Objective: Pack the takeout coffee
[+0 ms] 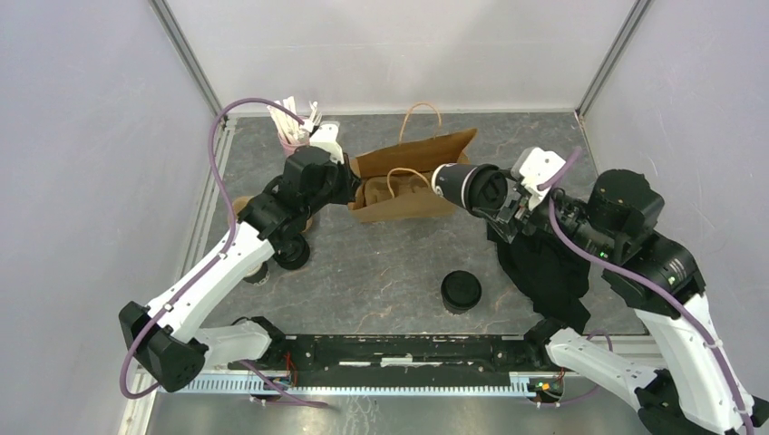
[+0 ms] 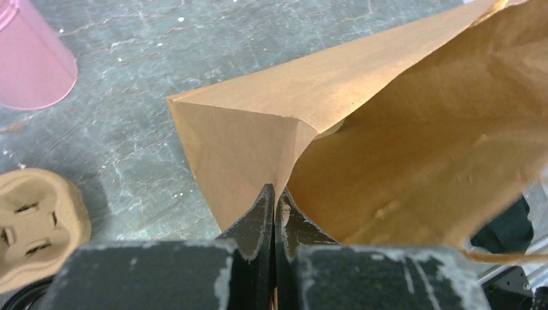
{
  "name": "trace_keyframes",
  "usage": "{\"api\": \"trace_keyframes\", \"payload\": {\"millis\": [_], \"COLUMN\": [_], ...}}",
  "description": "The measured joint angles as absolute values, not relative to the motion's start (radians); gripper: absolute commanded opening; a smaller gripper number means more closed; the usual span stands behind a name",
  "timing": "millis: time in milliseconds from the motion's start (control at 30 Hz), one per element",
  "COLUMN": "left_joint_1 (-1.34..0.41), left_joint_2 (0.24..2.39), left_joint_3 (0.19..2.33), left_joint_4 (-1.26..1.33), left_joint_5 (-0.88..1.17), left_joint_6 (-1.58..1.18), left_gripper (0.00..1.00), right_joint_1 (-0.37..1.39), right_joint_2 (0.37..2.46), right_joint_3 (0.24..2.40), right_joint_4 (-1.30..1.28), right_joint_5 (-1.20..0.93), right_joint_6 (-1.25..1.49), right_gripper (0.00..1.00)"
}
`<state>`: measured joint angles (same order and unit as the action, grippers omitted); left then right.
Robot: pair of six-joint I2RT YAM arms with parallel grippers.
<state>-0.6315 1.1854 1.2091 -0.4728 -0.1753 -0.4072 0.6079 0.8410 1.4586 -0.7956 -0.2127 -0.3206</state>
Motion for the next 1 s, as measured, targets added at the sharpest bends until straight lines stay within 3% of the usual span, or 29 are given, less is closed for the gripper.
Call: {"api": "trace_keyframes", "payload": {"millis": [500, 733, 1000], "left_joint_1": [-0.632, -0.632, -0.632], "left_joint_2": [0.987, 0.991, 1.007], "left_joint_3": [0.897, 0.889, 0.889], "left_joint_4": [-0.183, -0.139, -0.097], "left_joint_5": [-0.107, -0.131, -0.131], "left_joint_6": [-0.333, -0.309, -0.31], "left_gripper": [0.02, 0.02, 0.02], "right_joint_1": [0.608, 0.608, 0.616], "right_joint_2": [0.894, 0.871, 1.007], "right_joint_3": [1.458, 1.453, 1.458], "right_joint_4": [-0.736, -0.668, -0.674], "right_joint_5": [-0.441, -0.455, -0.452], "right_joint_6": [-0.236, -0.176, -0.177], "right_gripper": [0.12, 0.11, 0.12]}}
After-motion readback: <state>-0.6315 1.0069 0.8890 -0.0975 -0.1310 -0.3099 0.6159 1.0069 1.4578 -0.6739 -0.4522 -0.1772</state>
